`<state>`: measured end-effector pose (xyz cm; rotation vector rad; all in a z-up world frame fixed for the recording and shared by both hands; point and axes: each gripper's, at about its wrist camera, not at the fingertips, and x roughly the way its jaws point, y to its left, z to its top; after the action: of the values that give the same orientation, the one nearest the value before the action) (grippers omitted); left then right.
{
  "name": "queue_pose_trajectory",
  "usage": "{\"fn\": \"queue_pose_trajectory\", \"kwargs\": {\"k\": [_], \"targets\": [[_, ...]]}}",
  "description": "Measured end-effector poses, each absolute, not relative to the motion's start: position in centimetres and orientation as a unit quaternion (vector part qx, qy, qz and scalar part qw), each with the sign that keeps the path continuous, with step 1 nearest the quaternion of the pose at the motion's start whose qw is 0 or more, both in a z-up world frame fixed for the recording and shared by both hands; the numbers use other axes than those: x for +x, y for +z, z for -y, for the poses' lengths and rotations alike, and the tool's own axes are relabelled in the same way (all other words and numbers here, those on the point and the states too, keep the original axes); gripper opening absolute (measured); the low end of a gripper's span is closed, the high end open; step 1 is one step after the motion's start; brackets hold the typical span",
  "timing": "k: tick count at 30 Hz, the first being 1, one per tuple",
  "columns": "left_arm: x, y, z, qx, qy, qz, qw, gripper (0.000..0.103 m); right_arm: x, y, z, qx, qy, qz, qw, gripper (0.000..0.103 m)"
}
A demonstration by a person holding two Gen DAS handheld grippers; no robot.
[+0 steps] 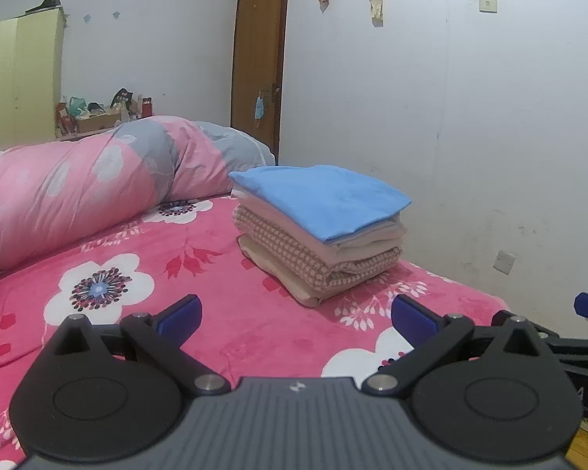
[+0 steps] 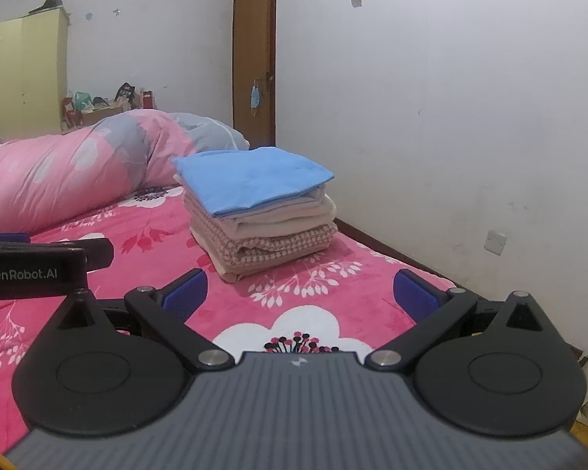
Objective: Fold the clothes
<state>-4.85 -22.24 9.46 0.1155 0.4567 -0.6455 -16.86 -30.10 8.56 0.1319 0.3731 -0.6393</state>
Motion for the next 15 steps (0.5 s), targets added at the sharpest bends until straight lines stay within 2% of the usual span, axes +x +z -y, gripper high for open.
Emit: {"fn": "queue_pose_trajectory", "kwargs": {"k": [15], "targets": [[-5.21, 9.33, 22.56, 0.059, -0.315, -0.225, 0.920, 0.103, -17.07, 8.40, 30.50, 0.069, -0.318, -0.182, 0.928, 0.102]]}}
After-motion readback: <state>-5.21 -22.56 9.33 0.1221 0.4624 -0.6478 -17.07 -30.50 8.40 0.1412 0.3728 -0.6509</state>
